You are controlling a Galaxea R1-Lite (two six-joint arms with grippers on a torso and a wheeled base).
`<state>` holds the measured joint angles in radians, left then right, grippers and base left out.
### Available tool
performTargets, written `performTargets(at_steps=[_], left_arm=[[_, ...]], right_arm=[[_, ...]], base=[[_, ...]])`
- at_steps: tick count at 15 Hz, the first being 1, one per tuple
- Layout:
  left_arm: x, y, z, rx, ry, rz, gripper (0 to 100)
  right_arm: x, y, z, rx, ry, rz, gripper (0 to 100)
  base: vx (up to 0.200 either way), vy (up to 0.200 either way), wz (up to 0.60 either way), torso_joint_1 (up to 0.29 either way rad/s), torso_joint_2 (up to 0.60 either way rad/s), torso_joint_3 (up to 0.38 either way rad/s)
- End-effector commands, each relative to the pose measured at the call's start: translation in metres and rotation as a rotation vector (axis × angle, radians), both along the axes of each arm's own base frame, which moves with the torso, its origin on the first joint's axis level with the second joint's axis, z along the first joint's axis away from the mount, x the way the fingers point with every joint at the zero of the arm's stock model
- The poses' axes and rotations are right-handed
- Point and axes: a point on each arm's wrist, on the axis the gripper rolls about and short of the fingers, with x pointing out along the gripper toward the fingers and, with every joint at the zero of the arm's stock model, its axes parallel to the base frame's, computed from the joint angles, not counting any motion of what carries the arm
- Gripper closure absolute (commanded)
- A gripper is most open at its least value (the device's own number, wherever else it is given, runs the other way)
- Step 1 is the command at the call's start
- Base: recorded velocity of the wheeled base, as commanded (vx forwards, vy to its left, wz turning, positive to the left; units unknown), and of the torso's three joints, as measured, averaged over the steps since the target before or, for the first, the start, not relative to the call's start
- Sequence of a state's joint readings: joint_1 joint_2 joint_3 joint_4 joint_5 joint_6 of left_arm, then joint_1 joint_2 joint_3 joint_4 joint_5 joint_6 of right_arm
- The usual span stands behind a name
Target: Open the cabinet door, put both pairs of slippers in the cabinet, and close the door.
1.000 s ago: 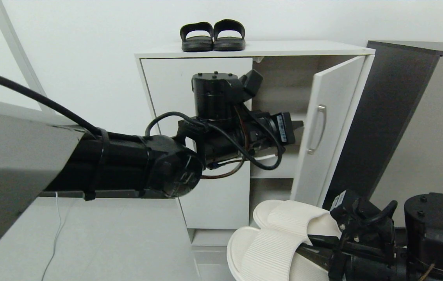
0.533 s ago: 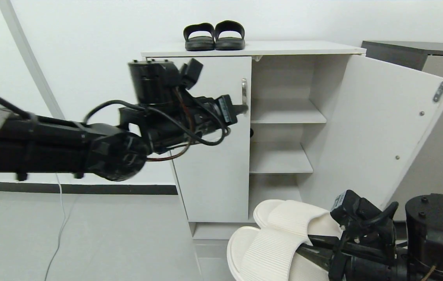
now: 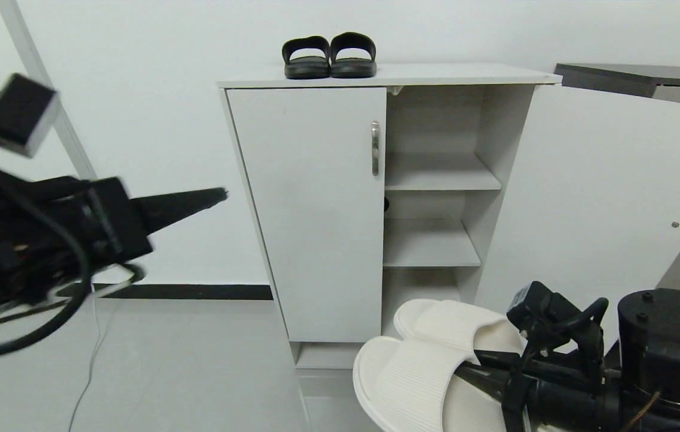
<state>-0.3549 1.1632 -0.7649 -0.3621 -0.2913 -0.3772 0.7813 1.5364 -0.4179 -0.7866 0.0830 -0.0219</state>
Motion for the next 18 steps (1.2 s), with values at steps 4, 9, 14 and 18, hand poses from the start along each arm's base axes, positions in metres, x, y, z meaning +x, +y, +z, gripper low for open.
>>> performTargets(at_steps=[4,9,14,18], left_arm=[[-0.116,0.049,-0.028,0.045,-0.025,0.195,100],[-0.134,0.065,-0.084,0.197,0.001,0.61,100],[-0.159,0.072,-0.125,0.262,-0.02,0.85,100],[-0.164,0.071,-0.15,0.314,0.001,0.9,100]], right_arm=[[0.032,0.014,0.002,0.041,0.024,-0.196,100],[0.067,0.034,0.005,0.102,0.01,-0.48,100],[0.074,0.039,0.0,0.104,0.007,-0.522,100],[0.074,0.04,-0.002,0.096,0.011,-0.519,100]], base=[[0.0,0.0,0.0,0.0,0.0,0.0],[0.0,0.0,0.0,0.0,0.0,0.0],[0.0,0.0,0.0,0.0,0.0,0.0],[0.0,0.0,0.0,0.0,0.0,0.0]])
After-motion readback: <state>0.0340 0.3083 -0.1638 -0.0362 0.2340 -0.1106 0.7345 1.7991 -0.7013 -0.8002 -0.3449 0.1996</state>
